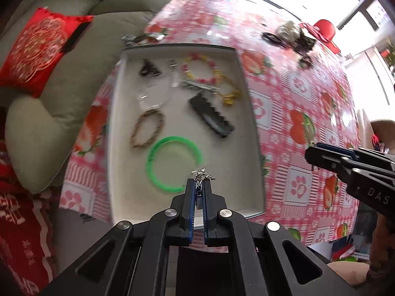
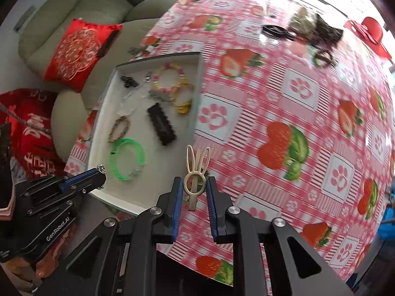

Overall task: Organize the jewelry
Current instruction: 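Carry the bunny-ear clip with the right tool toward the tray while the left tool carries the charm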

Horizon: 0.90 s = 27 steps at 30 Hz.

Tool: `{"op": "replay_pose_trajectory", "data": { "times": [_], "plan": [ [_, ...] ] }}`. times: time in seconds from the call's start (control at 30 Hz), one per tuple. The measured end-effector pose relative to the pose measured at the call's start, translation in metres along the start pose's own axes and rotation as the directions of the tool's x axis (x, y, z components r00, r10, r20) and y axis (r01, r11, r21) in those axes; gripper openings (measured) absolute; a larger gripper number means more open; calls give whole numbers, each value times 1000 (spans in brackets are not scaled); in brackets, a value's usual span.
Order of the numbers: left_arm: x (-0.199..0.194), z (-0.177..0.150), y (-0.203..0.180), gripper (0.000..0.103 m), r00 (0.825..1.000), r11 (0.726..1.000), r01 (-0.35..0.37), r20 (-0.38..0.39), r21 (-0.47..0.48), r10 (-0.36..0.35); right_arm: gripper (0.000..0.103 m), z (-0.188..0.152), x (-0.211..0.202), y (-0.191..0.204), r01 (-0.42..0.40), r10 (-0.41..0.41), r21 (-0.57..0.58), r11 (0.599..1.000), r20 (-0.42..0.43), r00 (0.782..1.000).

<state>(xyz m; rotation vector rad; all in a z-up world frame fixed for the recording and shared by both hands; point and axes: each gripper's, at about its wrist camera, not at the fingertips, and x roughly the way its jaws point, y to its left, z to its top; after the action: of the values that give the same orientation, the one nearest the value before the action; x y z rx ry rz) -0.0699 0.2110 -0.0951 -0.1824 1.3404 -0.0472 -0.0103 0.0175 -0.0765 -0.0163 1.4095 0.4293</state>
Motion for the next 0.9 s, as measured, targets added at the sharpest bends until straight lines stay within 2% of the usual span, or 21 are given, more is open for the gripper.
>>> {"op": "replay_pose_trajectory", "data": {
  "times": [0.27,0.9],
  "plan": [
    [4,-13,37,11,999,996,-31,-18,-87,29,21,2,10,31,-20,18,-61,998,-36,999],
    [22,-5,42,11,999,993,-33,-33,-113,29,21,8,26,38,-19,13,-67,998,-85,996]
  ]
}}
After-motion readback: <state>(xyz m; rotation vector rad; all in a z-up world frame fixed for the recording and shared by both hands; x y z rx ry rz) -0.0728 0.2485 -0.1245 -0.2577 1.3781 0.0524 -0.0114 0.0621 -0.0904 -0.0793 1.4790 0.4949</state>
